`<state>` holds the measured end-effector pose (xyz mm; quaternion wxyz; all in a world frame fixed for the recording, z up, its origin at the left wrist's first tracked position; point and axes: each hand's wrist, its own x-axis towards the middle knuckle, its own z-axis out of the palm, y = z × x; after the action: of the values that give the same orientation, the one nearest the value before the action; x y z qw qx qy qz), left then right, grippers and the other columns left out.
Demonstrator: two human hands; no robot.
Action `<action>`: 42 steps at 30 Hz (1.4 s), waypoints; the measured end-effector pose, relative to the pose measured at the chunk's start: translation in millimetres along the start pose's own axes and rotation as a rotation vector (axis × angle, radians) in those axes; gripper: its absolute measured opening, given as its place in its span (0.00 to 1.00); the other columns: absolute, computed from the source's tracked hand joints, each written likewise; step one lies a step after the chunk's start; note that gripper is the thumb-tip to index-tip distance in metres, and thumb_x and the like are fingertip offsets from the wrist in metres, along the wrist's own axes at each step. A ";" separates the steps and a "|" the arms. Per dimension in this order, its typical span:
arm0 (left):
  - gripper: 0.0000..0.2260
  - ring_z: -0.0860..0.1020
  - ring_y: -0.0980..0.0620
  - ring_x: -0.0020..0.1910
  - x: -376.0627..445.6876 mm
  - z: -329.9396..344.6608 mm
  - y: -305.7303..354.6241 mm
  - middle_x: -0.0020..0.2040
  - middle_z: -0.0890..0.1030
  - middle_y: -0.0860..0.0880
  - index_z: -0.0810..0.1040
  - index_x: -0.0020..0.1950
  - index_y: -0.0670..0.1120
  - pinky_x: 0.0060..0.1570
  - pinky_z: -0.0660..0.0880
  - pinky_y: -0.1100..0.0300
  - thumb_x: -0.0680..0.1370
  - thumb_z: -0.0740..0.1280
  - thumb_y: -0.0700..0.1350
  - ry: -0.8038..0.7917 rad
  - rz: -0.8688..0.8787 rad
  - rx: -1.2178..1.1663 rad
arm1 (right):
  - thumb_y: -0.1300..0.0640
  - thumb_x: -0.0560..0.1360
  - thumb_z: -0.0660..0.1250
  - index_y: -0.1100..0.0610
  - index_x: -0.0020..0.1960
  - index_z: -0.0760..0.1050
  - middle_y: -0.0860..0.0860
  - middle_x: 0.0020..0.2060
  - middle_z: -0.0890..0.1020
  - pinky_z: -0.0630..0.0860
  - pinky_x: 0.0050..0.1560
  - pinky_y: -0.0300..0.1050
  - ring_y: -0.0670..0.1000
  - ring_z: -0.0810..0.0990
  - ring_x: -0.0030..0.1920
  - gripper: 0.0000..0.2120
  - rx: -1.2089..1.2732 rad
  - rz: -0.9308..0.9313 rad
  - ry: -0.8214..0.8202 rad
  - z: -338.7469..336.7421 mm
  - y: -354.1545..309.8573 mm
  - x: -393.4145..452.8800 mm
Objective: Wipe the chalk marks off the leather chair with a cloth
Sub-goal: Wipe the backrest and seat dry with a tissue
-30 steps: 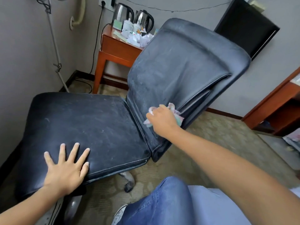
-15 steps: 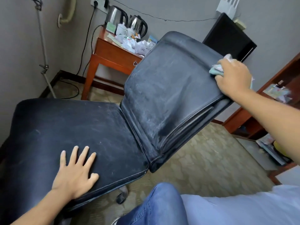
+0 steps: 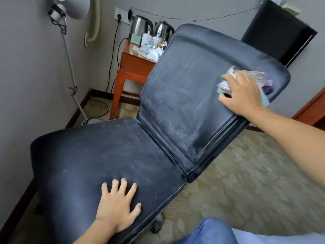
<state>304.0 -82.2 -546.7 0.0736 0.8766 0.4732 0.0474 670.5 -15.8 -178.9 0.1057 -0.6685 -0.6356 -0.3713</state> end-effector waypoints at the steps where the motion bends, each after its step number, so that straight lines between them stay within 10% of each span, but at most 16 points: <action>1: 0.27 0.77 0.35 0.49 8.5 -3.6 0.9 0.54 0.81 0.38 0.85 0.58 0.47 0.52 0.71 0.35 0.71 0.64 0.65 0.039 0.023 0.005 | 0.47 0.70 0.64 0.54 0.66 0.73 0.59 0.54 0.75 0.69 0.62 0.56 0.63 0.73 0.58 0.25 0.016 -0.009 -0.003 9.0 -7.7 0.2; 7: 0.20 0.75 0.36 0.53 67.2 9.1 2.5 0.52 0.79 0.38 0.81 0.51 0.46 0.56 0.73 0.32 0.74 0.62 0.60 0.182 0.068 0.053 | 0.43 0.79 0.61 0.51 0.67 0.71 0.55 0.62 0.74 0.66 0.67 0.55 0.60 0.73 0.61 0.20 -0.072 -0.437 -0.207 89.2 -56.7 -47.6; 12: 0.31 0.72 0.29 0.72 85.5 28.3 1.7 0.73 0.76 0.38 0.79 0.72 0.51 0.71 0.58 0.25 0.74 0.64 0.66 0.136 0.024 0.064 | 0.51 0.77 0.66 0.56 0.64 0.71 0.56 0.54 0.75 0.66 0.59 0.53 0.59 0.74 0.55 0.17 -0.277 -0.547 -0.038 104.0 -43.6 -62.1; 18: 0.33 0.69 0.29 0.74 83.7 26.4 16.3 0.75 0.74 0.39 0.77 0.74 0.53 0.68 0.62 0.22 0.75 0.63 0.69 0.078 -0.015 0.037 | 0.43 0.75 0.63 0.53 0.71 0.68 0.62 0.69 0.69 0.58 0.73 0.66 0.65 0.66 0.71 0.28 -0.135 0.058 0.126 77.0 6.4 -1.9; 22: 0.33 0.70 0.28 0.74 82.9 23.8 19.9 0.74 0.75 0.39 0.78 0.74 0.53 0.68 0.62 0.22 0.75 0.63 0.69 0.063 -0.032 0.044 | 0.38 0.73 0.63 0.45 0.72 0.62 0.58 0.77 0.54 0.66 0.69 0.64 0.67 0.59 0.73 0.30 0.174 0.389 -0.074 52.4 19.2 38.9; 34: 0.30 0.71 0.30 0.74 66.9 19.9 17.8 0.74 0.76 0.42 0.77 0.74 0.57 0.68 0.65 0.24 0.79 0.56 0.70 0.022 -0.012 0.035 | 0.43 0.69 0.73 0.41 0.69 0.70 0.55 0.67 0.62 0.66 0.63 0.39 0.52 0.73 0.53 0.30 0.549 0.609 0.013 35.8 24.7 5.3; 42: 0.30 0.73 0.32 0.73 53.0 19.6 -4.8 0.75 0.76 0.45 0.75 0.76 0.59 0.67 0.66 0.25 0.80 0.51 0.70 -0.041 0.006 0.090 | 0.49 0.66 0.76 0.42 0.65 0.69 0.47 0.60 0.76 0.74 0.61 0.45 0.50 0.77 0.58 0.30 0.812 0.760 -0.056 6.4 48.1 -15.0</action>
<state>332.2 -36.9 -566.1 0.0438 0.8812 0.4706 0.0085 718.7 -31.6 -176.9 0.4643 -0.7659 -0.4444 -0.0142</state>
